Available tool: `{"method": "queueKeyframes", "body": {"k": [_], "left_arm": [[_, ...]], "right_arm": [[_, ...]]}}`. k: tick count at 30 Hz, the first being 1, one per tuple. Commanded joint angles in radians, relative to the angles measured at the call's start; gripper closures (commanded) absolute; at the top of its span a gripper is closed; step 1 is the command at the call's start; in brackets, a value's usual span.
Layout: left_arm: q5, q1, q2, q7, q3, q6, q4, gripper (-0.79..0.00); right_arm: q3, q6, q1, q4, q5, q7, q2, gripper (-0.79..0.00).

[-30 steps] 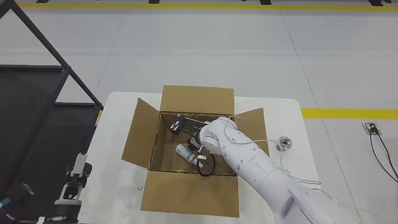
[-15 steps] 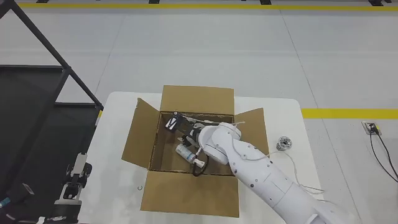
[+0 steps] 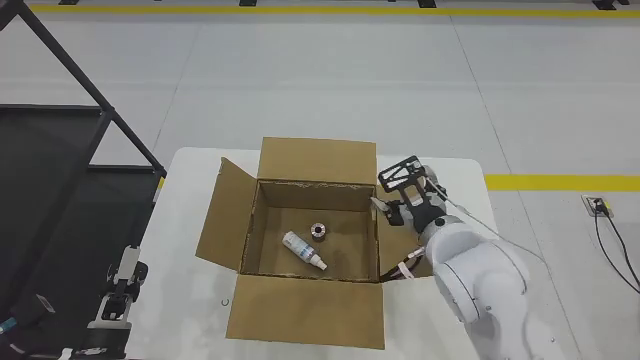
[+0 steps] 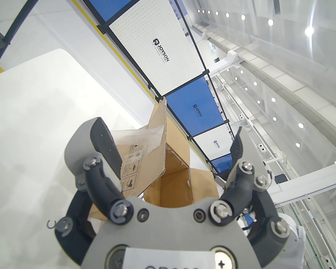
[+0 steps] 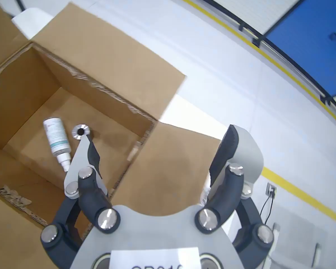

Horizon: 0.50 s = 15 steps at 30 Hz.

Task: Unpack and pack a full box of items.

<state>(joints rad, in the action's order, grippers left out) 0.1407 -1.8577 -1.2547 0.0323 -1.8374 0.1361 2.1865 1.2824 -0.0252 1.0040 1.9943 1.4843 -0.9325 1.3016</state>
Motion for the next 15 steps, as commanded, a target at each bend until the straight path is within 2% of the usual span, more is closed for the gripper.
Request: {"method": "queueKeyframes", "body": {"k": [1, 4, 8, 15], "left_arm": [[0.0, 0.0, 0.0, 0.0, 0.0, 0.0, 0.0, -0.785], [0.0, 0.0, 0.0, 0.0, 0.0, 0.0, 0.0, -0.785], [0.0, 0.0, 0.0, 0.0, 0.0, 0.0, 0.0, -0.785], [0.0, 0.0, 0.0, 0.0, 0.0, 0.0, 0.0, -0.785]], "right_arm": [[0.116, 0.027, 0.081, 0.044, -0.015, 0.024, -0.008, -0.785], [0.246, 0.056, 0.173, 0.06, -0.074, 0.078, -0.015, -0.785], [0.354, 0.045, 0.241, 0.008, -0.136, 0.118, -0.022, -0.785], [0.388, -0.058, 0.194, -0.234, -0.191, 0.117, -0.032, -0.785]]}}
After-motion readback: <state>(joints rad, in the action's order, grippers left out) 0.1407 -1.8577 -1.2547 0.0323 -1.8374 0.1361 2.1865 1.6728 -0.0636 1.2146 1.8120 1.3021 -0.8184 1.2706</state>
